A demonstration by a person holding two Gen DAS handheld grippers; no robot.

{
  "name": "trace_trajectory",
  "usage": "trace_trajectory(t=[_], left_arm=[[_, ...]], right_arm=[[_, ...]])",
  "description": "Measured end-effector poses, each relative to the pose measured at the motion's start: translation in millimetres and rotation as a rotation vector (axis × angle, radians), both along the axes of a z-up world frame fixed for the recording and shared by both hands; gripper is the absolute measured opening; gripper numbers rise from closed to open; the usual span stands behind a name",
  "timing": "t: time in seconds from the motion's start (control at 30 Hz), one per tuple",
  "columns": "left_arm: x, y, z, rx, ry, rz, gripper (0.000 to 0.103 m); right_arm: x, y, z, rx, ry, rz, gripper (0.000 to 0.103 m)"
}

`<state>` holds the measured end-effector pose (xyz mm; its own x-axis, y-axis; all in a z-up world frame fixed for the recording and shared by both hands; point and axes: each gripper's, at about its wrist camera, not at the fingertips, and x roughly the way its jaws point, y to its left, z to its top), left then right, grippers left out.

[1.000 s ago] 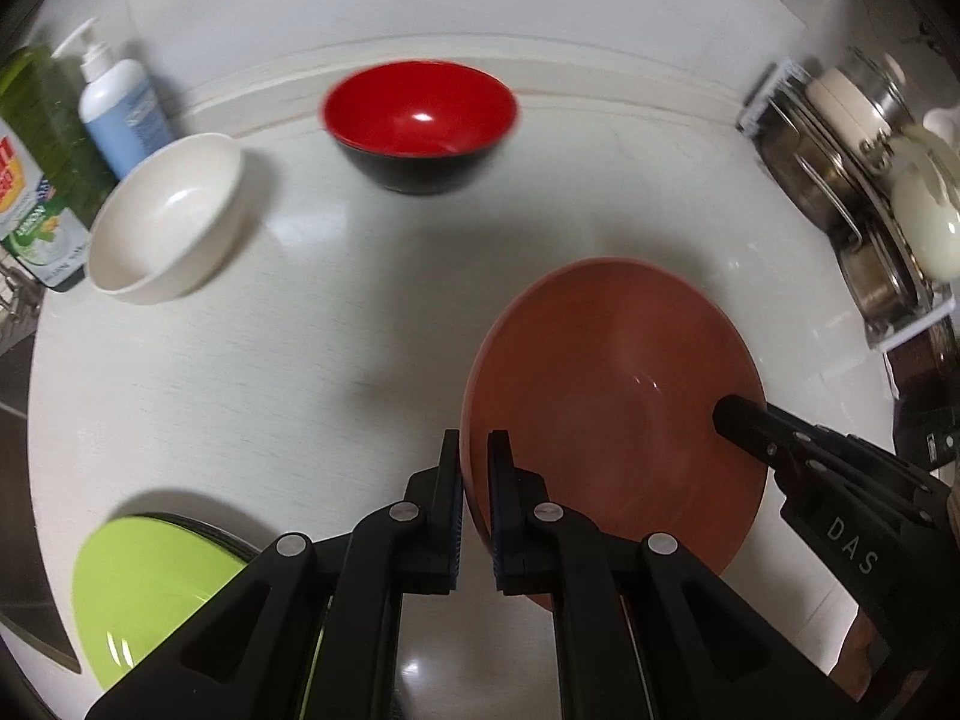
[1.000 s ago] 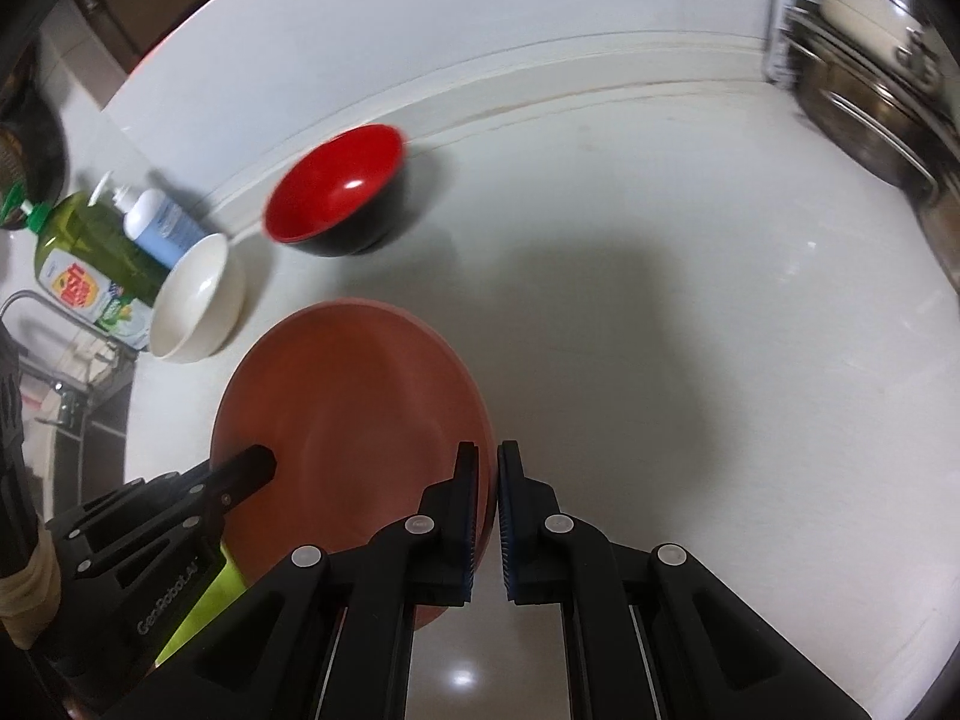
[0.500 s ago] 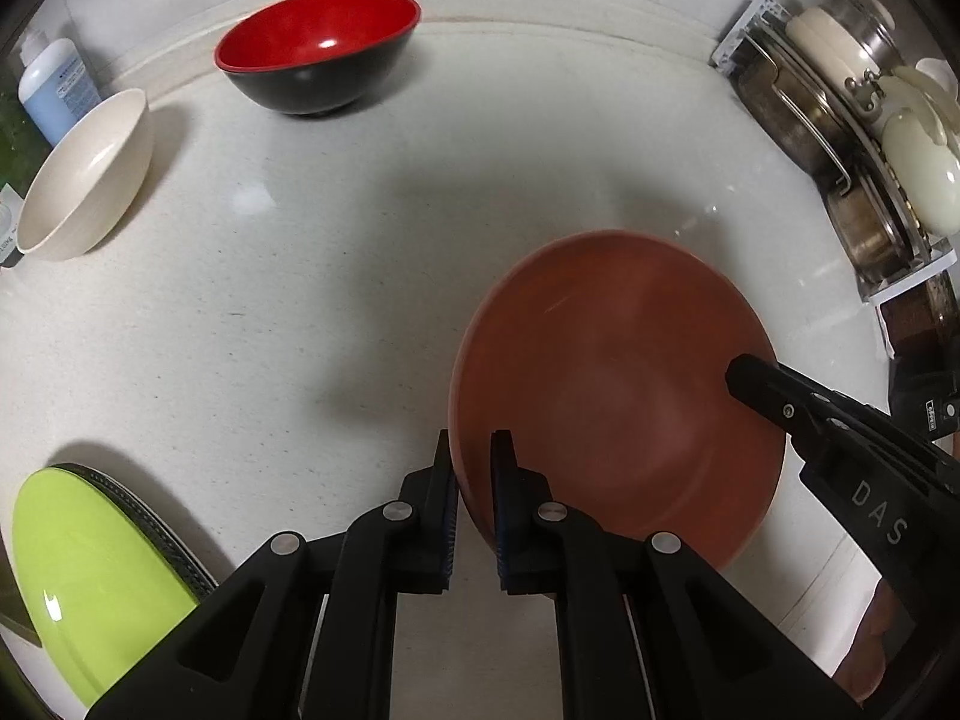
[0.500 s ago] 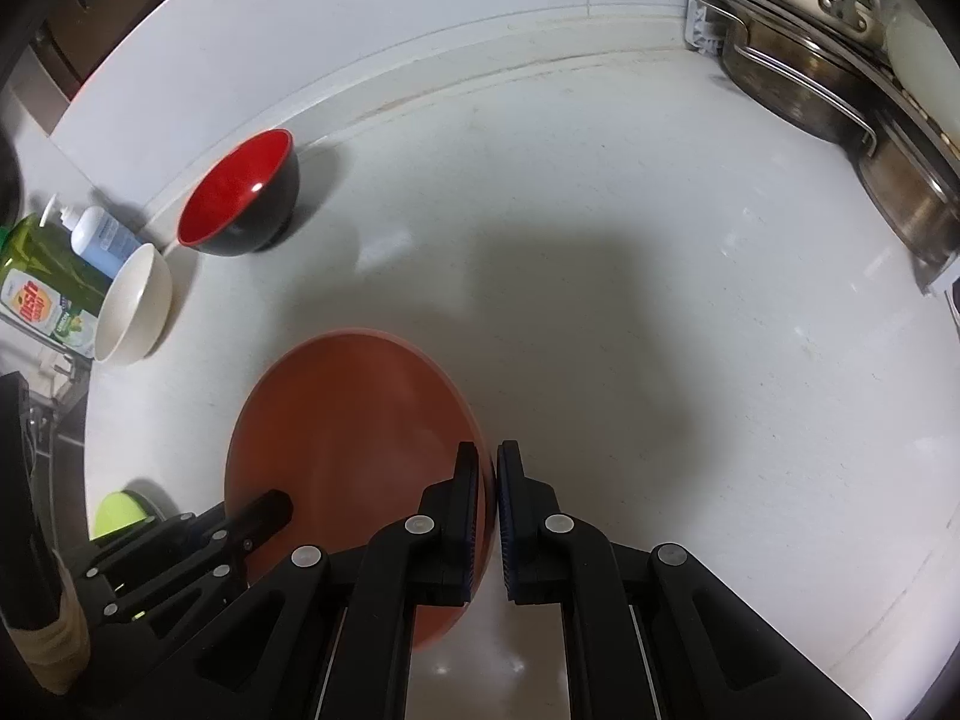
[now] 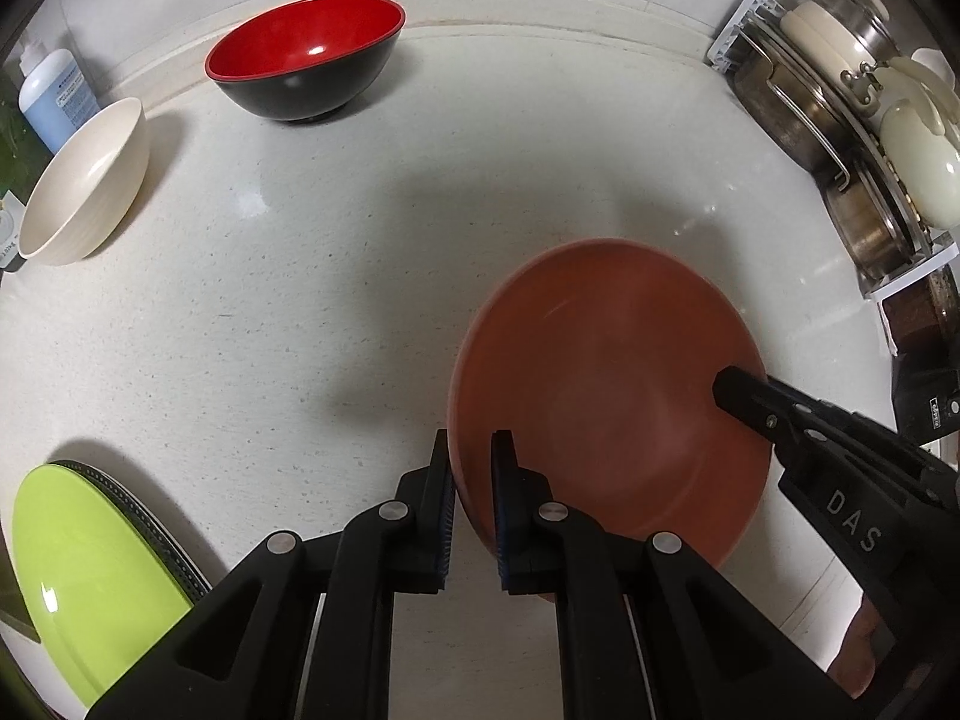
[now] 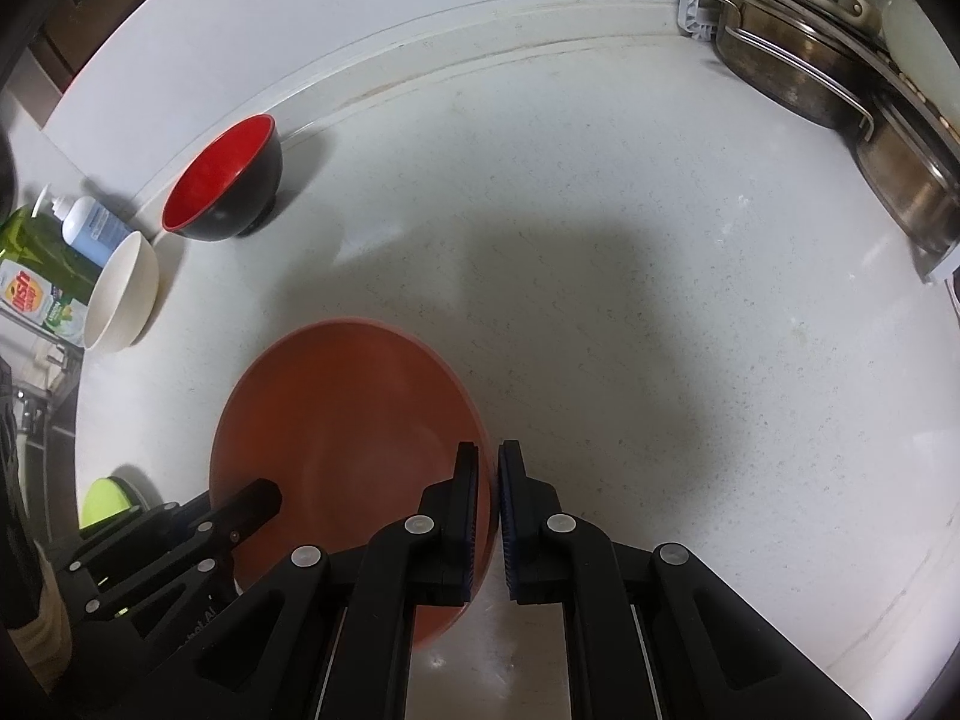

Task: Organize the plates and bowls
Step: 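Lift the pink bowl with both grippers and move it away from the plates, then lower the pink bowl onto the counter and open both grippers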

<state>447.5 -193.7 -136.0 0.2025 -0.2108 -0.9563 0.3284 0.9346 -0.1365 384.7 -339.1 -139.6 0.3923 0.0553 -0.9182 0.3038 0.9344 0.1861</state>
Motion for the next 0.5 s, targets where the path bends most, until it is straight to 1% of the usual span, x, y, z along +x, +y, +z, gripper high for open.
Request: trace_trajectory(t=[0.07, 0.13, 0.2, 0.33, 0.37, 0.4, 0.43, 0.47, 0.5], left_arm=[[0, 0, 0, 0.002, -0.002, 0.006, 0.013], [0, -1, 1, 0.024, -0.013, 0.012, 0.020], [0, 0, 3, 0.033, -0.028, 0.025, 0.037], [1, 4, 11, 0.026, -0.073, 0.065, 0.049], [1, 5, 13, 0.026, -0.084, 0.062, 0.055], [1, 5, 16, 0.035, -0.099, 0.062, 0.057], [-1, 6, 21, 0.049, -0.127, 0.062, 0.057], [-1, 7, 26, 0.056, -0.152, 0.063, 0.061], [-1, 9, 29, 0.059, -0.167, 0.065, 0.067]], right_arm=[[-1, -1, -1, 0.008, 0.003, -0.007, 0.009], [-2, -1, -2, 0.010, 0.001, -0.011, 0.009], [-4, -1, -2, -0.005, -0.005, -0.011, 0.009], [-8, -1, 4, -0.041, -0.026, -0.009, 0.011], [-8, -1, 5, -0.046, -0.030, -0.005, 0.012], [-9, 0, 6, -0.054, -0.034, -0.003, 0.014], [-10, 1, 9, -0.060, -0.043, -0.005, 0.019], [-11, 0, 10, -0.062, -0.047, -0.004, 0.027], [-12, -1, 12, -0.065, -0.056, -0.009, 0.030]])
